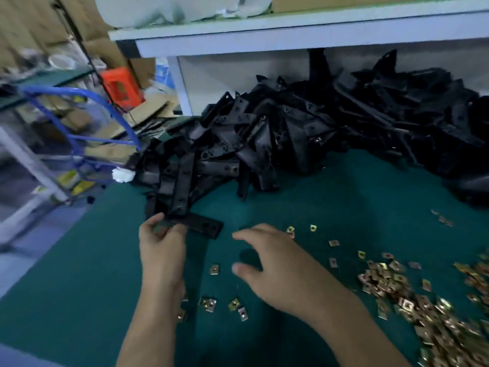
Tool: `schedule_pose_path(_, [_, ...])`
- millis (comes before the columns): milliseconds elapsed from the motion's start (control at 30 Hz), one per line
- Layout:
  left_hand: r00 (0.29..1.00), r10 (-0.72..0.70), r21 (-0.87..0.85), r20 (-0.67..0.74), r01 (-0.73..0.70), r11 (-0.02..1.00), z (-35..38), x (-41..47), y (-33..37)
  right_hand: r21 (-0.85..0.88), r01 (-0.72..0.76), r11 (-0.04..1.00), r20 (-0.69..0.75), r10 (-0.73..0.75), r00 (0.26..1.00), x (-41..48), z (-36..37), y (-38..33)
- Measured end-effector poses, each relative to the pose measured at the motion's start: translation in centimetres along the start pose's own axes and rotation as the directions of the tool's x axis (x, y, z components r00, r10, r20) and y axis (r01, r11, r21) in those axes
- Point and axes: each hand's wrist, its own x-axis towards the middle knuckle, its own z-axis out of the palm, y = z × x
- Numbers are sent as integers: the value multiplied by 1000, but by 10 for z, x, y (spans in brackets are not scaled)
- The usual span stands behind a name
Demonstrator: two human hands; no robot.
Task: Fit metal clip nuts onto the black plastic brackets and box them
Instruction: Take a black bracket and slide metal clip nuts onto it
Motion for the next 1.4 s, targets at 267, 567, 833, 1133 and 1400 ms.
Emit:
schedule_pose_path(267, [989,-133,-175,56,141,974,4,33,6,-129,74,989,20,-72,997,79,46,-11])
schedule_pose_path(567, [985,-163,-288,53,171,942,-26,5,5,382,-56,923,-165,127,978,73,53,-11])
schedule_pose_path(833, [999,-51,-210,16,53,976,-34,-22,6,890,-292,350,162,355,921,5,27,-41])
schedule_pose_path(1133, [934,160,-323,319,-52,945,5,-68,36,717,-225,659,128,194,973,-79,-26,-49])
schedule_pose_path(1400, [542,46,-240,839,293,926,79,-86,34,-185,-701,689,-211,669,713,-162,-115,57])
